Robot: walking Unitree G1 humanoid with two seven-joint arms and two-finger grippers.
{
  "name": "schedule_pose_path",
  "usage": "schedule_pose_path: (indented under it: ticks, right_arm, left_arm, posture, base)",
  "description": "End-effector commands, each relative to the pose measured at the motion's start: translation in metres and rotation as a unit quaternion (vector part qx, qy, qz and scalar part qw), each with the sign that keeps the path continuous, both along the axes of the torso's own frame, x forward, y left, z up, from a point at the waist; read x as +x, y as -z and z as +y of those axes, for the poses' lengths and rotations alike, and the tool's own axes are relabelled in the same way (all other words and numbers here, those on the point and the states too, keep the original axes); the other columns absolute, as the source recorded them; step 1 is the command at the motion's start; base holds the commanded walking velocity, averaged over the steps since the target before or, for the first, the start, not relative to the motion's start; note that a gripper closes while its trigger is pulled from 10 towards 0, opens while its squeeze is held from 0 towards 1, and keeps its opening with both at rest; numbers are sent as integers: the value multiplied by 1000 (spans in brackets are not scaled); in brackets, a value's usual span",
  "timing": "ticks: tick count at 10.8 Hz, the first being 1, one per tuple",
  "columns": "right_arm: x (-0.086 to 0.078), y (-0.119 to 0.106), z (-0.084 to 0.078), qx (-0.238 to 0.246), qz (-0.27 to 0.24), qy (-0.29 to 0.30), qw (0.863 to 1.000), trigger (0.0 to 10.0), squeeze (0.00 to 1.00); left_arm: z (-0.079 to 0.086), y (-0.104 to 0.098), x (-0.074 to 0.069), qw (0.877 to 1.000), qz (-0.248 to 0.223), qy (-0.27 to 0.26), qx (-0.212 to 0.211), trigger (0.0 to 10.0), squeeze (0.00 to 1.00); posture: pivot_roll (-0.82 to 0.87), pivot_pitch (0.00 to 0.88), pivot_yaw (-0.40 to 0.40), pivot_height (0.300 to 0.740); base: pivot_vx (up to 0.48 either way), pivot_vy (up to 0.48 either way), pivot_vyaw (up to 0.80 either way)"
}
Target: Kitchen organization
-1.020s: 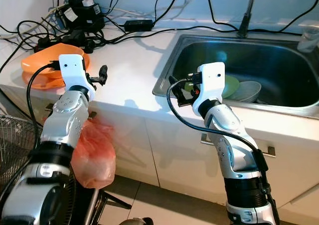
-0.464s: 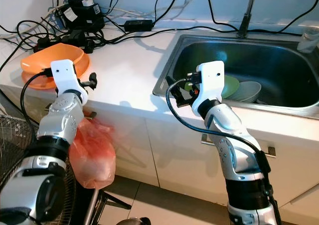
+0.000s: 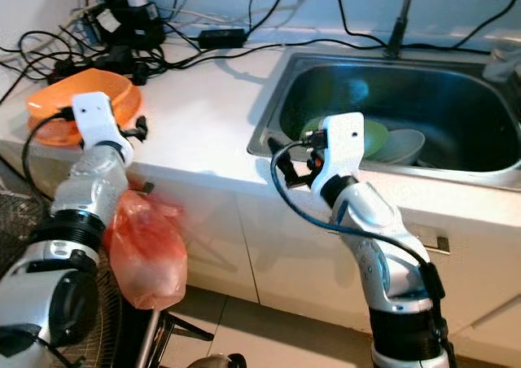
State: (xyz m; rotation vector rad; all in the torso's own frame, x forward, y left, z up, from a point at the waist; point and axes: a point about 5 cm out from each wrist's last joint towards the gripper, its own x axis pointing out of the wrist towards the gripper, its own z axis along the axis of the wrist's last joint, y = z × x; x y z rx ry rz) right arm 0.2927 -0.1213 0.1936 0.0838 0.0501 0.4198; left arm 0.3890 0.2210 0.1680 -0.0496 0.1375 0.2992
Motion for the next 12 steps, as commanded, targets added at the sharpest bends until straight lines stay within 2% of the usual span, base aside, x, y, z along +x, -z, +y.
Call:
schedule_pose_path:
  ticks: [1, 3, 6, 9, 12]
  right_arm:
    - [-5, -4, 7, 5, -2, -21, 1000, 10000, 0]
    - [-12, 1, 10, 5, 8, -33, 999, 10000, 0]
    - [-18, 6, 12, 3, 19, -40, 999, 10000, 0]
    - [-19, 6, 6, -2, 19, -35, 999, 10000, 0]
    - [-17, 3, 12, -5, 9, -50, 999, 10000, 0]
  left_arm:
    - [8, -4, 1, 1000, -6, -18, -13, 10000, 0]
    - [14, -3, -1, 999, -5, -24, -25, 10000, 0]
    - [26, 10, -6, 998, 14, -42, -42, 10000, 0]
    - [24, 6, -4, 999, 7, -37, -37, 10000, 0]
    - [16, 0, 0, 998, -19, -17, -54, 10000, 0]
  posture:
    - [-8, 60, 91, 740]
    - [4, 81, 96, 740]
    - [-8, 86, 103, 740]
    - [-9, 74, 88, 740]
    - [-25, 57, 77, 740]
  base:
    - [0, 0, 0]
    - [0, 0, 0]
    - [0, 0, 0]
    - [0, 0, 0]
    - [0, 0, 0]
